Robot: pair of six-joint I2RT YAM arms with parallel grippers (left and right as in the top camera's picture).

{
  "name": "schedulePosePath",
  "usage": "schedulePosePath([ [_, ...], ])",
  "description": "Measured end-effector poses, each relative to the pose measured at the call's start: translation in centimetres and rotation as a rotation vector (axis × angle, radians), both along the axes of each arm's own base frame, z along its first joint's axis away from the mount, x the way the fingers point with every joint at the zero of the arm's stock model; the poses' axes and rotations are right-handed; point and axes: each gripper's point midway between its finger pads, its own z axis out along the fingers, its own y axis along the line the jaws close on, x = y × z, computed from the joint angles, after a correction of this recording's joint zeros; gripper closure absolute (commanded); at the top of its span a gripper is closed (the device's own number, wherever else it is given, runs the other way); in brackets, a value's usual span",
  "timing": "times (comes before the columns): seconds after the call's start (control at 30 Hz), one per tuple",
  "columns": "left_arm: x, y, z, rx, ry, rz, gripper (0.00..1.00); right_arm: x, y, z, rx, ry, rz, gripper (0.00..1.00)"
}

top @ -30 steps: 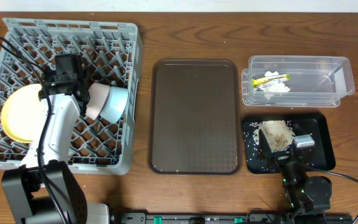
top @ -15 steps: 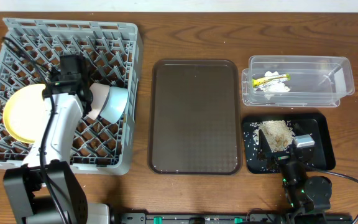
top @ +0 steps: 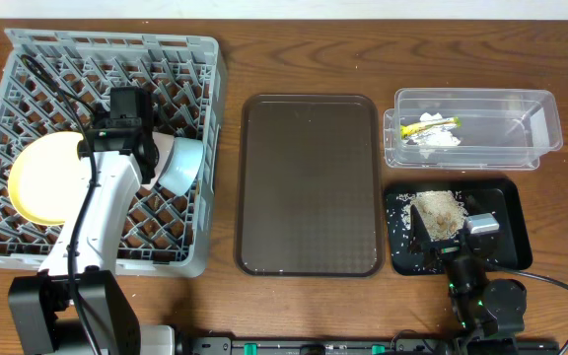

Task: Sort waste into correct bins and load items into the dishwasher

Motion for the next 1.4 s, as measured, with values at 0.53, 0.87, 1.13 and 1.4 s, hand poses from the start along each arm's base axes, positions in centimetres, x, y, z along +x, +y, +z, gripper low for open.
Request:
schedulePosePath([
  [0.53,0.2,2.1,-3.5,0.039,0.088,0.049,0.92,0.0,0.0,0.0,0.000,0.000,0.000,0.01],
  [0.87,-0.1,1.0,-3.4,-0.039,0.090,0.016,0.92,0.0,0.0,0.0,0.000,0.000,0.000,0.01],
  [1.13,0.0,-2.8,1.4,-0.243,-0.104,-0.073,0.92,0.0,0.0,0.0,0.000,0.000,0.000,0.01],
  [1.4,0.5,-9.0,6.8,-0.539,-0.324,-0.262,0.92,0.0,0.0,0.0,0.000,0.000,0.000,0.01],
])
